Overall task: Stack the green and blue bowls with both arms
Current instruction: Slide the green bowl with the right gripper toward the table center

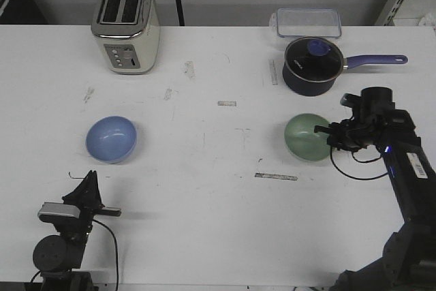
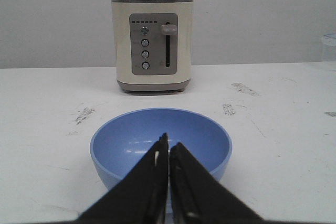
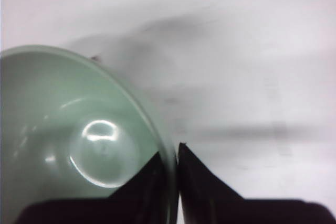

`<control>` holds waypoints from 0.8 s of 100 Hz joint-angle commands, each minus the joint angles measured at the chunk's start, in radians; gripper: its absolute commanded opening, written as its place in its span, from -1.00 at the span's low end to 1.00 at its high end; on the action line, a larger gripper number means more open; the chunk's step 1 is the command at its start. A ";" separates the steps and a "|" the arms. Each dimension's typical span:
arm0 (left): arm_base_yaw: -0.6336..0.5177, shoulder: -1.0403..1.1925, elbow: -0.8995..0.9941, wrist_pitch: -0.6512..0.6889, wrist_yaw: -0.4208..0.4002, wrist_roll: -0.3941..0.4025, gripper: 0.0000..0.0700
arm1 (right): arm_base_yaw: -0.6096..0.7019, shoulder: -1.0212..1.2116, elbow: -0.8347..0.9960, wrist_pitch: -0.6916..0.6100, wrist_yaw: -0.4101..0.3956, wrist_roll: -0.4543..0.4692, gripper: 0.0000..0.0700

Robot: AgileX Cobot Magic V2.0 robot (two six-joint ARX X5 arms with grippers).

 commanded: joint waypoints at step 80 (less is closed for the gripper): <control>0.002 -0.002 -0.022 0.011 -0.002 0.005 -0.99 | 0.568 0.121 0.012 0.251 0.069 0.392 -0.99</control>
